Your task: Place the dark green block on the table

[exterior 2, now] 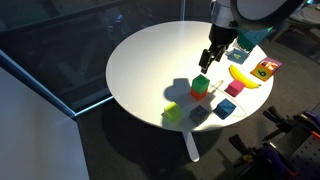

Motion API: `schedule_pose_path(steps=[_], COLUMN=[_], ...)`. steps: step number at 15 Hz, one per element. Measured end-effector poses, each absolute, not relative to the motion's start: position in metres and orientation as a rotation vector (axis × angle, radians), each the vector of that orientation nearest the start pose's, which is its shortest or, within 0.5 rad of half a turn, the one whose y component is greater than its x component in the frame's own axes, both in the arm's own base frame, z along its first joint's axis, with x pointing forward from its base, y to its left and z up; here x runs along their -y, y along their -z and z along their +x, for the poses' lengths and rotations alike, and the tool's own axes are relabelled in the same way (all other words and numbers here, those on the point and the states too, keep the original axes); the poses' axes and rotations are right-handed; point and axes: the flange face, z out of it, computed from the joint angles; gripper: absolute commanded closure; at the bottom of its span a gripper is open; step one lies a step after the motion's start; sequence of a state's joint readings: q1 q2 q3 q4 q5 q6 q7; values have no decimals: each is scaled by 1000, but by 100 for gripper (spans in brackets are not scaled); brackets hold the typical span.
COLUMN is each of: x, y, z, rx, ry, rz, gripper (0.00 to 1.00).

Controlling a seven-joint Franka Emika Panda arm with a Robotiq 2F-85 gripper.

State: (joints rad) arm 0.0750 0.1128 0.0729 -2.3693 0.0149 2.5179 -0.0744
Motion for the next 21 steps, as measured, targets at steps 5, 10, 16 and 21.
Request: schedule_pose_path(steps=[5,10,16,21], x=[-83,-85,-86,-87], y=[-263,-241,-219,-209], z=[514,526,533,536], rx=[230,214,212,212], ry=[65,27,-20,-39], rz=[-3107,-3105,-3104,-3103], gripper=[0,0,0,0])
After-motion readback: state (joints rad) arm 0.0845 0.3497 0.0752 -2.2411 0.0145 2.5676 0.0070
